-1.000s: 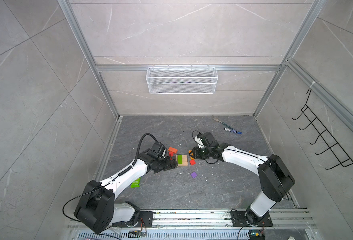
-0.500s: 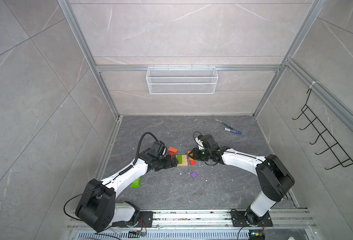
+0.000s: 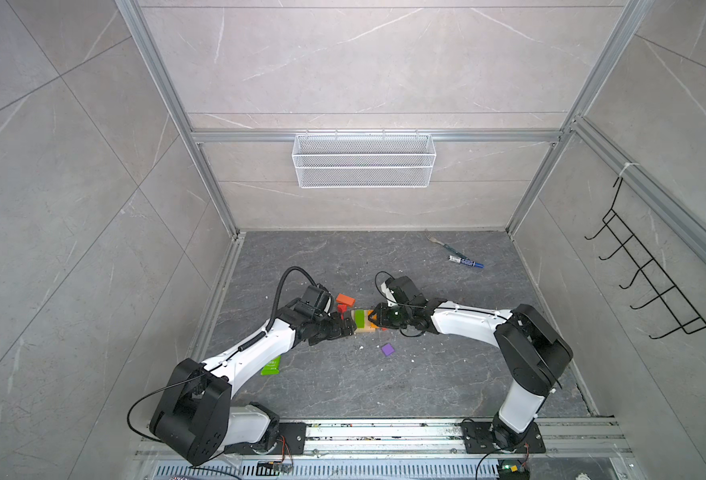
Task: Build the wood block tower
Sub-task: 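Carry the orange bar with the right gripper beside the green bar, then lower the orange bar onto the wood bars beside the green bar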
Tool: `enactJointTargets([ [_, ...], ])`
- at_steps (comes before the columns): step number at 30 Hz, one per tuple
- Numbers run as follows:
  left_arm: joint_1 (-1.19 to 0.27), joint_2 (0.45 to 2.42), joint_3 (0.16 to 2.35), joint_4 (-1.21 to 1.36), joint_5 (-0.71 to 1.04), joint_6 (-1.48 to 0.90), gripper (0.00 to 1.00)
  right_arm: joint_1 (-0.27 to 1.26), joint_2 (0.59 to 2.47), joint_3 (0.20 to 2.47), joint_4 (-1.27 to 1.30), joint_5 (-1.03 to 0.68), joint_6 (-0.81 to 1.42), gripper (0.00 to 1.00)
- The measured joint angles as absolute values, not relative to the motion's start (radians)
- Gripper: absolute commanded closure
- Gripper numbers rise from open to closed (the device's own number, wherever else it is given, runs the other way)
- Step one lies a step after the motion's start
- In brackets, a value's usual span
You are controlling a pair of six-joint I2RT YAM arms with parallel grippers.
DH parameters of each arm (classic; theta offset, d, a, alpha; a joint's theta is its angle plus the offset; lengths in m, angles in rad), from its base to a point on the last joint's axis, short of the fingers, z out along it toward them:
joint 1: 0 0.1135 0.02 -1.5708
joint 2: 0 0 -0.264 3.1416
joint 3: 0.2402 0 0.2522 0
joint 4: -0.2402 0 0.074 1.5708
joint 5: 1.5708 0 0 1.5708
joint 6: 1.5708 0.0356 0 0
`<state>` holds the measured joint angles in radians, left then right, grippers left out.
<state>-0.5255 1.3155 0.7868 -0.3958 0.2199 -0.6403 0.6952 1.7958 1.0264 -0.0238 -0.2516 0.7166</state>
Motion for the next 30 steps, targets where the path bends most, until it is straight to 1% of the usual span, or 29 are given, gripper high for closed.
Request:
enactJointTargets([
  [7,-0.525,1.280,0.783,-0.396,0.220,-0.645,0.00,0.713,1.830,1.030,-0.015,-0.217,0.734,1.00],
  [20,-0.525,1.280,0.773,-0.396,0.220,-0.648,0.00,0.720,1.856,1.071,-0.002,-0.161,0.741,0.99],
  [30,-0.525,1.283,0.773,-0.396,0.220,-0.648,0.00,0.720,1.882,1.084,-0.003,-0.152,0.741,0.98],
])
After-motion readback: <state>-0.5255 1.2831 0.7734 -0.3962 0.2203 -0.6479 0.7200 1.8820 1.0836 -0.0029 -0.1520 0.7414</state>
